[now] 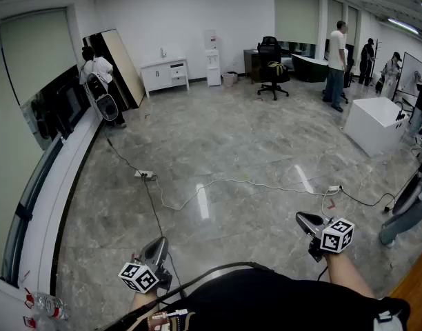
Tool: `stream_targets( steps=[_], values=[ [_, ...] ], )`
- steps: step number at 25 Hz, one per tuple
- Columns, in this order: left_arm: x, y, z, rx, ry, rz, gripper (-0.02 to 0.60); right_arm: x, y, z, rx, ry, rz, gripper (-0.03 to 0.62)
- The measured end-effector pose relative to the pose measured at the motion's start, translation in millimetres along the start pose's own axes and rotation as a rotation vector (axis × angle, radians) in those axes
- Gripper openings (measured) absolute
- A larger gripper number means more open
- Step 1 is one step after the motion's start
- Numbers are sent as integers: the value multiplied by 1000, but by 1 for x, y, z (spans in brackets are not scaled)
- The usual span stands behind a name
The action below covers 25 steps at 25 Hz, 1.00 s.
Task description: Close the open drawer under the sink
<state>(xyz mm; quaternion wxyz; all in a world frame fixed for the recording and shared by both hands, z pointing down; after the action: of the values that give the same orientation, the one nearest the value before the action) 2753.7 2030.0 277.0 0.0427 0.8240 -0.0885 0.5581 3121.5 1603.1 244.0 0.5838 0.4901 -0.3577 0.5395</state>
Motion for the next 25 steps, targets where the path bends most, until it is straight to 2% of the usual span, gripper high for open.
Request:
stream_targets(
  steps=[13,25],
  values=[
    [1,15,6,27,-2,-5,-3,-7,-1,7,-7,-11,2,-2],
    [17,24,32,21,-1,-34,-3,19,-11,26,-57,34,-76,2]
  ],
)
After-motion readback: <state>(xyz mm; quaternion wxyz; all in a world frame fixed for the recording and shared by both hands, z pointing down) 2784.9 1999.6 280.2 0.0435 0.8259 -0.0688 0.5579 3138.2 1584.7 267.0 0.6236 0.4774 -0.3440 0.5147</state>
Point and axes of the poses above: the fingertips, and each gripper's own axes: y forward along the fingers, z to its right, x out of its underside, the point moved 10 cm from there along -y, backward along the fingers, and after that the axes turned 2 degrees about x, right-handed, at the moved point
